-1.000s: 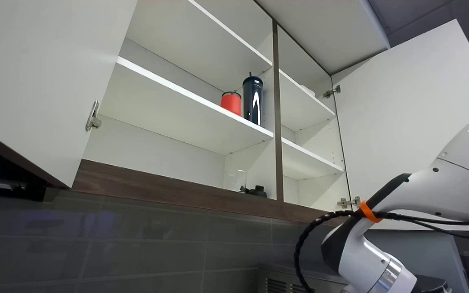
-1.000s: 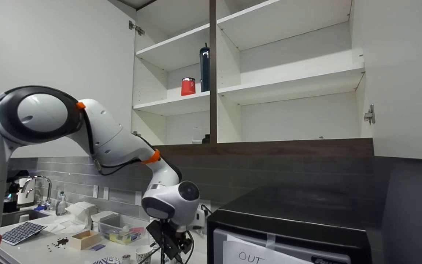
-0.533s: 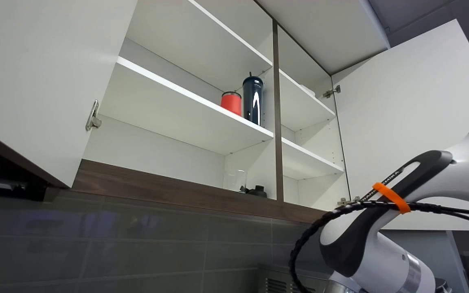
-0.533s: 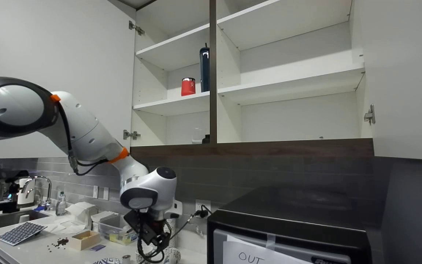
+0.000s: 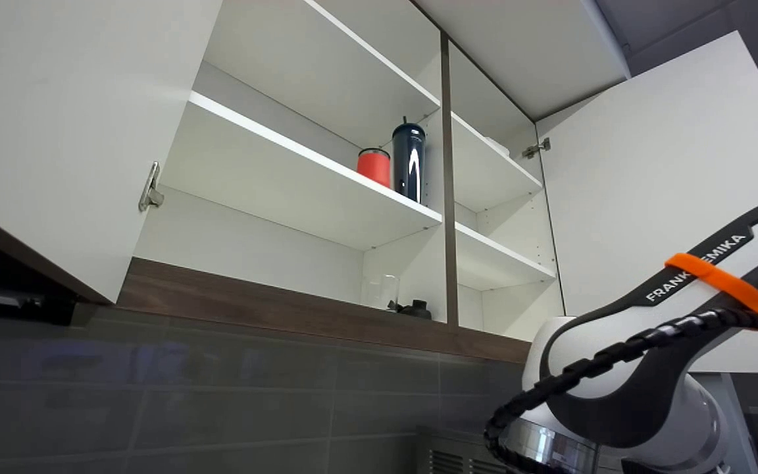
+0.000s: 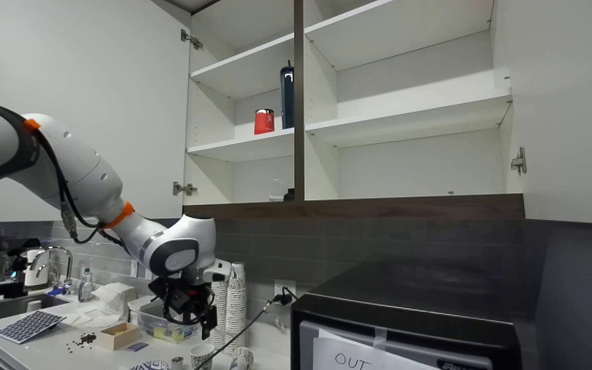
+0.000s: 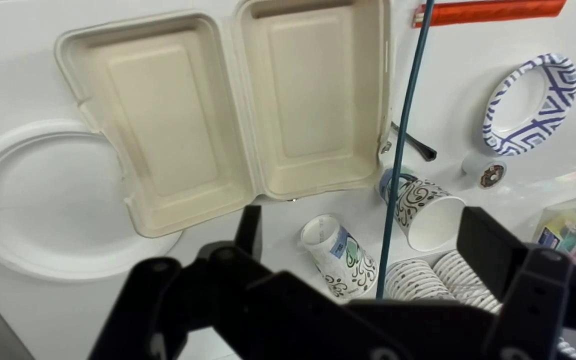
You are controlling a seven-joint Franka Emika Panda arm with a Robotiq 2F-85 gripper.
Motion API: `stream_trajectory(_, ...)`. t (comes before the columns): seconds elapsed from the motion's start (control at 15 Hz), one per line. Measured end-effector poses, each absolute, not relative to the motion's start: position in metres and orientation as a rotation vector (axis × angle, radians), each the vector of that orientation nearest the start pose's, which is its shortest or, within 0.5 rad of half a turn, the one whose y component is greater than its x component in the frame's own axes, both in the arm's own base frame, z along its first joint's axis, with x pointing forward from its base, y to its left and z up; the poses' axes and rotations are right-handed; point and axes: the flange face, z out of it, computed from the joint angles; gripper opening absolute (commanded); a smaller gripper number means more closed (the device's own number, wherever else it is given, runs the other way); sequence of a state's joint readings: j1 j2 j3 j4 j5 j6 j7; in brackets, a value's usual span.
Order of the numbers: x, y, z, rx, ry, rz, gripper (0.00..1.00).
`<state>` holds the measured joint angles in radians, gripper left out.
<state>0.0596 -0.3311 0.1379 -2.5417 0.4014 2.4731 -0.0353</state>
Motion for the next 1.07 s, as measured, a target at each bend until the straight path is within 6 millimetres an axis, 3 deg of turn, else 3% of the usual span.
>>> stream_trajectory(0.47,0.431,0.094,0.426,-2.92,0.125,-0.39,1.0)
stream_trajectory(1.07,0.429,0.095,0.428,-2.925,0.128,-0.397,1.0)
